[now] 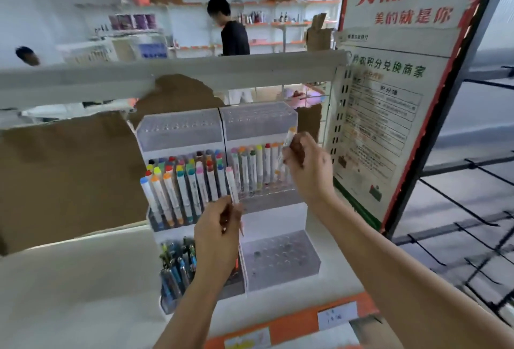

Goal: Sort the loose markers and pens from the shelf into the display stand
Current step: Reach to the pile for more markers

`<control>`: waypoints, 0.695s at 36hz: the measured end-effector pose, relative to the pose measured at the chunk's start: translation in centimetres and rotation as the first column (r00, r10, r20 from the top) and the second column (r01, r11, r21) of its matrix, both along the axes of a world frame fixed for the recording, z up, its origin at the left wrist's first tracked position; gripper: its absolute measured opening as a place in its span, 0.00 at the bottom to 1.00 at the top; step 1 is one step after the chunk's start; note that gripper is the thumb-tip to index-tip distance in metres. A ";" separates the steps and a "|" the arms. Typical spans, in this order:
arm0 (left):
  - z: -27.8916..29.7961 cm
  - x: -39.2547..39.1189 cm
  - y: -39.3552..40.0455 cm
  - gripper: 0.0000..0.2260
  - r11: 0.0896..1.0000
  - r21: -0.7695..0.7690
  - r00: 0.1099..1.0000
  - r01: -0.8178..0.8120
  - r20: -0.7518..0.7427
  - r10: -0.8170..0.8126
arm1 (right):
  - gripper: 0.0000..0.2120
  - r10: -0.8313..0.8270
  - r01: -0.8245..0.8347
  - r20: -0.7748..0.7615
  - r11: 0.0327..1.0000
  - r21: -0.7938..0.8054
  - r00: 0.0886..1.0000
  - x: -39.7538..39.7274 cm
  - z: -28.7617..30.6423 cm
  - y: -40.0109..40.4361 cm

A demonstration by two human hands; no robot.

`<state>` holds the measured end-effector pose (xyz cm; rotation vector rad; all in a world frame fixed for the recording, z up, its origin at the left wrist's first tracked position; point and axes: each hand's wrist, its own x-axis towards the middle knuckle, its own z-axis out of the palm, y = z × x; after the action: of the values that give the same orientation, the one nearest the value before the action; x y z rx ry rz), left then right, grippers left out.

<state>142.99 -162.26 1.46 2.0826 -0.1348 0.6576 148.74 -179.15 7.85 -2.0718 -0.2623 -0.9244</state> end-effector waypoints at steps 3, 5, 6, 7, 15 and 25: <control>0.3 -0.4 -0.2 0.08 1.000 -0.003 0.999 -0.015 0.037 0.015 | 0.05 0.052 -0.052 -0.020 0.998 -0.021 0.998 1.0 0.1 0.4; 0.4 -0.6 -0.2 0.09 1.000 -0.012 0.999 -0.011 0.045 0.012 | 0.06 0.079 -0.081 -0.035 0.996 -0.047 0.996 1.4 0.0 0.8; 0.3 -0.5 -0.1 0.09 1.000 -0.013 0.999 -0.009 0.047 0.009 | 0.06 0.092 -0.095 -0.038 0.994 -0.062 0.995 1.6 -0.1 0.9; 0.2 -0.5 -0.1 0.09 1.000 -0.012 0.999 -0.009 0.050 0.009 | 0.06 0.096 -0.099 -0.046 0.992 -0.079 0.994 1.8 -0.2 1.0; 0.0 -0.4 0.2 0.08 0.999 -0.021 0.999 0.041 0.034 -0.040 | 0.08 0.028 -0.057 -0.144 0.979 -0.197 0.989 2.7 -1.1 1.9; -0.2 0.0 0.2 0.11 0.996 -0.057 0.998 0.064 -0.013 -0.065 | 0.09 -0.006 -0.049 -0.189 0.957 -0.286 0.982 3.6 -0.3 2.5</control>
<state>142.97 -162.06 1.27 2.0202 -0.1727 0.5998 152.31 -176.68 7.54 -2.4039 -0.3357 -0.7025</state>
